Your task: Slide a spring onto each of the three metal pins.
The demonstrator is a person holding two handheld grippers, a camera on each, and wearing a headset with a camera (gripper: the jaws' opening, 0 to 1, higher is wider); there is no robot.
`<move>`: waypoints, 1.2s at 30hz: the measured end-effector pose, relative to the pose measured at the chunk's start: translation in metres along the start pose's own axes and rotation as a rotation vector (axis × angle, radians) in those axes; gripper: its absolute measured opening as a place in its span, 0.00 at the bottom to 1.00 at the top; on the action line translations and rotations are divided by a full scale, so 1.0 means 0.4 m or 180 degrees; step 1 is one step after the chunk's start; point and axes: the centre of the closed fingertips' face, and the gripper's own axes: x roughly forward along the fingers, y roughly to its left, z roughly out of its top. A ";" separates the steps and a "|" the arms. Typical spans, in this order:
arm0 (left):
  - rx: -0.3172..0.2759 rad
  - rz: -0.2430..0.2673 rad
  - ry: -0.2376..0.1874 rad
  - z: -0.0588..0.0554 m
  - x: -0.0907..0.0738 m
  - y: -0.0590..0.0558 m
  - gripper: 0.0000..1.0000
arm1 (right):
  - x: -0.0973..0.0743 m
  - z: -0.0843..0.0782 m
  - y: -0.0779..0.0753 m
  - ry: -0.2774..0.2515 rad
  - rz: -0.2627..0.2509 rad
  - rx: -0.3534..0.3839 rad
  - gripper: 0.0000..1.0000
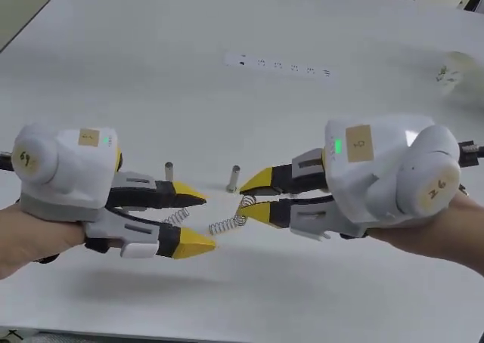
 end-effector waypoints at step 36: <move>-0.0184 0.0677 -0.0119 -0.046 -0.121 0.099 0.90 | -0.041 -0.078 -0.050 0.0176 -0.0227 0.0138 0.07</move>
